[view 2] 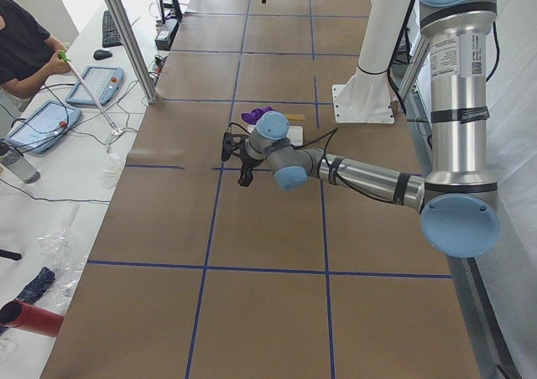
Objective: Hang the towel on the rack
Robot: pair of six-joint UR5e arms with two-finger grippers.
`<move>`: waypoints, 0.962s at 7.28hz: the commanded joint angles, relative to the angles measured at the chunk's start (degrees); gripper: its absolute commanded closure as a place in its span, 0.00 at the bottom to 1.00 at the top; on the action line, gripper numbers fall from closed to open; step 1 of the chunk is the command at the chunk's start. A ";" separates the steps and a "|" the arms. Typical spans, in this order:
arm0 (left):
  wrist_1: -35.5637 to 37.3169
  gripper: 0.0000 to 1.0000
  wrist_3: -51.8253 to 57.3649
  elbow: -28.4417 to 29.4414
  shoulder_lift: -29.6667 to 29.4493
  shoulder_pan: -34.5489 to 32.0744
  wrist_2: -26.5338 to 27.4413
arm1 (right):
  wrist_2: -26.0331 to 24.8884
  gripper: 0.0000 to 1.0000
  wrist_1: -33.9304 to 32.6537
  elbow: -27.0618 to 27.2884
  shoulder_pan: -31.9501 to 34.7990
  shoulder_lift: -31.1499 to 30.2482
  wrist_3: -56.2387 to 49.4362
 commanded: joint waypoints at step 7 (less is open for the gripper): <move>44.72 0.00 54.29 0.09 -0.17 -23.24 -17.57 | 5.71 0.00 -17.89 -10.18 20.14 -3.58 -39.29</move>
